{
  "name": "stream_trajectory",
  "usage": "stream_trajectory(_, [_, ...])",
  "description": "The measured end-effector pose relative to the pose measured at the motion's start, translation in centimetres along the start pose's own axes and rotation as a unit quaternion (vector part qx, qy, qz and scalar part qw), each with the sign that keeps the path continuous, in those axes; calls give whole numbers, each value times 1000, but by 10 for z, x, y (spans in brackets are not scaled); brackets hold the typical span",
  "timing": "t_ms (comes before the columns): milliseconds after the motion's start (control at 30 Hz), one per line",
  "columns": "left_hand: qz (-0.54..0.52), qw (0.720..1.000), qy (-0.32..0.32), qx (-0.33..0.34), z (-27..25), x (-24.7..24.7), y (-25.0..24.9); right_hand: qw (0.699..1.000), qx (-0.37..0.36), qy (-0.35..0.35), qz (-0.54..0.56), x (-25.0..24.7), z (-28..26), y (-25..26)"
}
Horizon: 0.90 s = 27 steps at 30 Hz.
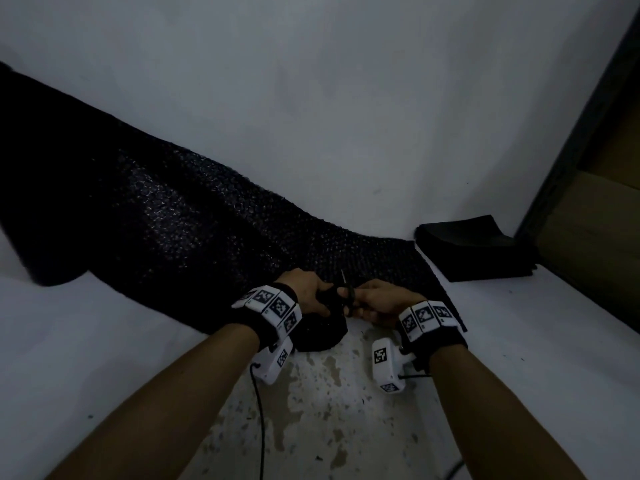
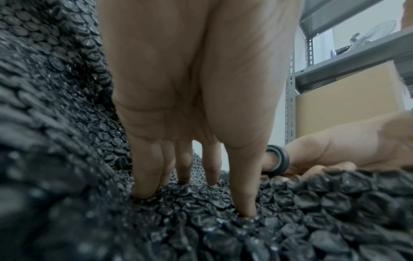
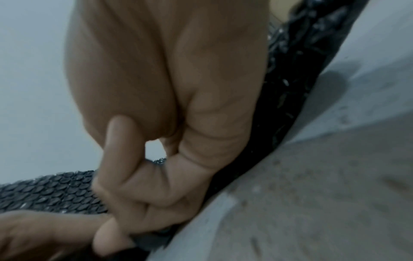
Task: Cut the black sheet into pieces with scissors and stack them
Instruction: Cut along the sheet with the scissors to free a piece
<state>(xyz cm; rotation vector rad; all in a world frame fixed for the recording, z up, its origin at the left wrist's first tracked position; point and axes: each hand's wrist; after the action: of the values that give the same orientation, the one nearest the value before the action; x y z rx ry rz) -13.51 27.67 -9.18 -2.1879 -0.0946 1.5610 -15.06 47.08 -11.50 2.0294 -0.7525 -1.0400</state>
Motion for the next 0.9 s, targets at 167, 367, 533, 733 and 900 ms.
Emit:
stream_trajectory(167, [16,1000,10,-10,-3,2,-3,1000,-3,1,4,1,-1,-3])
stream_trajectory(367, [37,999,-10,-26,6,-12,-13,999,-6,32,-25,2,-15,-6])
stream_trajectory(533, [19,997,-67,-19,21,-8,-19,999,-15,33,-33,2,-27,-7])
stream_trajectory(733, [18,1000,15,-3,24,-6,-6,996,-29,52,-65,-2,-27,-11])
stream_trajectory(900, [16,1000,21,10,25,-5,-4,998,-17,45,-41,-2,-21,-7])
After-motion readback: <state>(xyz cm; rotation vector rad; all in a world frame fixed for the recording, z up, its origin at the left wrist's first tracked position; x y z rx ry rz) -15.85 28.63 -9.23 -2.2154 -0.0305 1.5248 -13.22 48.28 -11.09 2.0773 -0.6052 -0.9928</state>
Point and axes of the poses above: each hand's wrist, its own z-axis towards the middle knuckle, its own x-axis out of the palm, y = z × x, and after that the axes turned 12 degrees about -z, right-handed
